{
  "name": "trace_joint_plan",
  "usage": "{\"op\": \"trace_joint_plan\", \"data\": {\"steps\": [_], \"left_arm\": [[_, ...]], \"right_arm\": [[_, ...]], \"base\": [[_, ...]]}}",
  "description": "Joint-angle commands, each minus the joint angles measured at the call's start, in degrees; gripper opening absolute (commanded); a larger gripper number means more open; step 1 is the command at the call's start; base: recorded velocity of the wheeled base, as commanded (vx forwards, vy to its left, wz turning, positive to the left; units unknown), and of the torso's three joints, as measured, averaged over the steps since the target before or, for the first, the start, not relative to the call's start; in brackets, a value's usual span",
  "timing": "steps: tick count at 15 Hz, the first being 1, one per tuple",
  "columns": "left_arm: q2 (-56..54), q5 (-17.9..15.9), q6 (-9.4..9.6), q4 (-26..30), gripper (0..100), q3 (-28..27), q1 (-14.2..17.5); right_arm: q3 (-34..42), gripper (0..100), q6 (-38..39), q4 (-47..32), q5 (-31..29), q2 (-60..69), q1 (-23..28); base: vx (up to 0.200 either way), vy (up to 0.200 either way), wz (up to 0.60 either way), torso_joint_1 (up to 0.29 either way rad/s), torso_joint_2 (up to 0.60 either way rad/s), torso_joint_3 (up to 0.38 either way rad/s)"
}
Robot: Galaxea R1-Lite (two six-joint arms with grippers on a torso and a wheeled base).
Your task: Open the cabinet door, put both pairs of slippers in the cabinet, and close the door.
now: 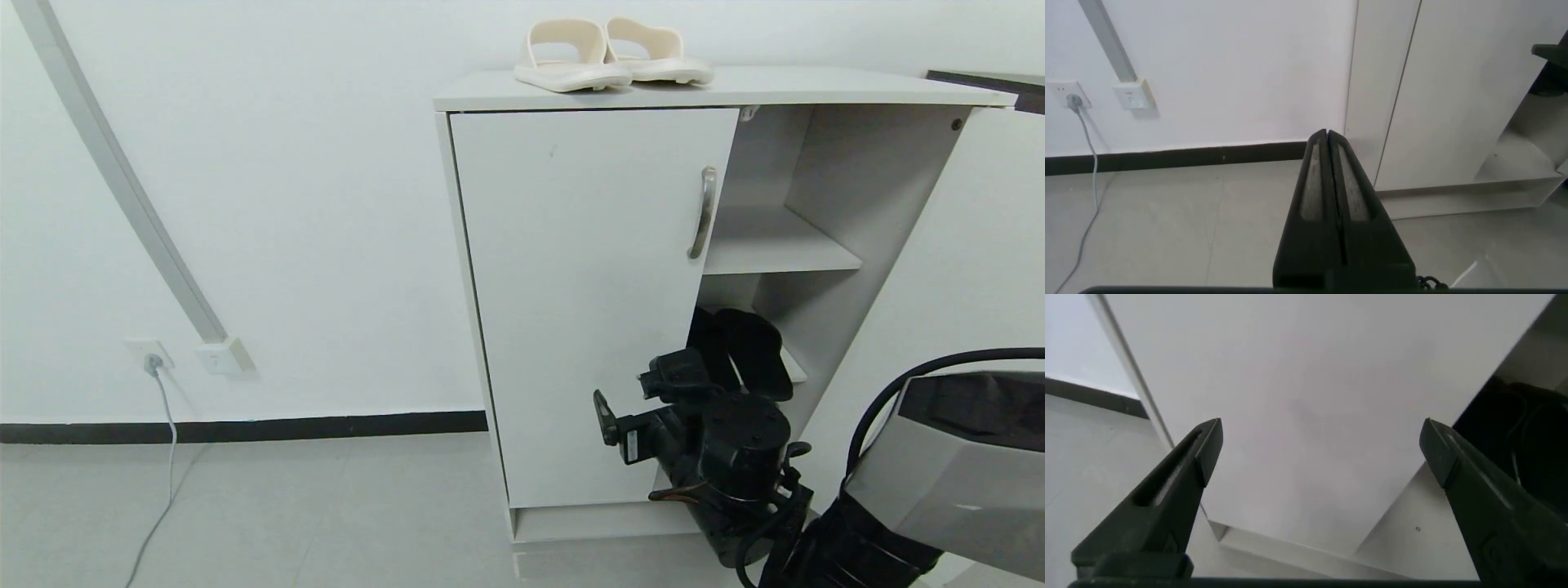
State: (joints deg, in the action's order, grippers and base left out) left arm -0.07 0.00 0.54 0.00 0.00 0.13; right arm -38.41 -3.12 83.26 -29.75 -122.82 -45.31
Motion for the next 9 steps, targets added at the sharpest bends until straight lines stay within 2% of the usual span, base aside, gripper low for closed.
{"op": "trace_joint_plan", "data": {"steps": [1,9], "left_arm": [[0.07,0.00,-0.01,0.00,0,0.00,0.04],[0.07,0.00,-0.10,0.00,0,0.00,0.04]], "right_arm": [[0.00,100,-0.04,0.06,0.04,-0.23,-0.13],[0.00,100,-0.04,0.59,0.74,-0.23,-0.30]], "base": [[0.000,0.000,0.00,0.000,0.00,0.000],[0.000,0.000,0.00,0.000,0.00,0.000]]}}
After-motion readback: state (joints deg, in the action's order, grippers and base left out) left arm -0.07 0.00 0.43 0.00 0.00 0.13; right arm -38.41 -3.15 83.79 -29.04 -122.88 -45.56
